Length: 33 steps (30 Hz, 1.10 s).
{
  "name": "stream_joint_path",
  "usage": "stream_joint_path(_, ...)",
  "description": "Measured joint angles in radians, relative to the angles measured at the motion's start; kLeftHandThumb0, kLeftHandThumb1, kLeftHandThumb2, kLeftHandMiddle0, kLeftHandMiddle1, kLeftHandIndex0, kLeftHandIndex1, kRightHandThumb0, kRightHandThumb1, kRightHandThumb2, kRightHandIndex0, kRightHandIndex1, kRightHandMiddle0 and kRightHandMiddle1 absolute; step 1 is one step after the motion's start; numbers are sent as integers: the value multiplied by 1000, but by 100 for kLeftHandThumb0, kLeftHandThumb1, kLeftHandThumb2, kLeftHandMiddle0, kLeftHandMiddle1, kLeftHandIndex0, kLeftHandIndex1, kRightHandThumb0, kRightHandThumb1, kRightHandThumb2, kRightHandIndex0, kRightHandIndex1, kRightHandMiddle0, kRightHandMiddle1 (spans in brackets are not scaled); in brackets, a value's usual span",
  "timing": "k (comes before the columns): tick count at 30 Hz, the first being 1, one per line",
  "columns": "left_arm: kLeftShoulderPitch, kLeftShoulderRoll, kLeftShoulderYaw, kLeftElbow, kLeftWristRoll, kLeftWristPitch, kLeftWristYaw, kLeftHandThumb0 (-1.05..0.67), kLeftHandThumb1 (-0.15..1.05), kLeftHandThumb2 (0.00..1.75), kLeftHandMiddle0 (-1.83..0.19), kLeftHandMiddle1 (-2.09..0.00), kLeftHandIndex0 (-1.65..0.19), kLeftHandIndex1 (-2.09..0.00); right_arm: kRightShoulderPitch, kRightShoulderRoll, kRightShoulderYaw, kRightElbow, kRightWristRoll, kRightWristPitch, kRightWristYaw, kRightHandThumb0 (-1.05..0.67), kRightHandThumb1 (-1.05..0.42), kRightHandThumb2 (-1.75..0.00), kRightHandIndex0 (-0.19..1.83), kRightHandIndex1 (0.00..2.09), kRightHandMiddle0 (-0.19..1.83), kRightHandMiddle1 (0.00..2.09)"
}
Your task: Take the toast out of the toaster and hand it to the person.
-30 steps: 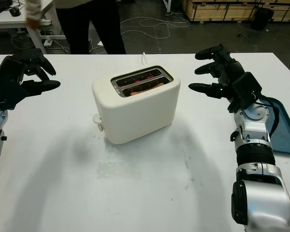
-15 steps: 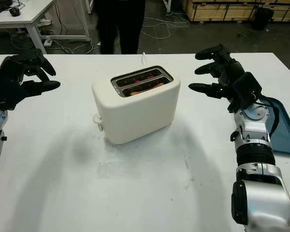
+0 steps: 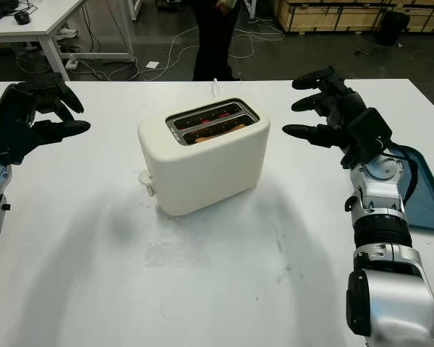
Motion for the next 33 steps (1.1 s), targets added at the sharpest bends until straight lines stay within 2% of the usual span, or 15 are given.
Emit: stream_joint_path(33,0,-1,0,0,0,0,0,-105,84,0,-70,-152,-63,-152,0,5,0,4,6,0,5,-105,-60,0,0,151,6,136)
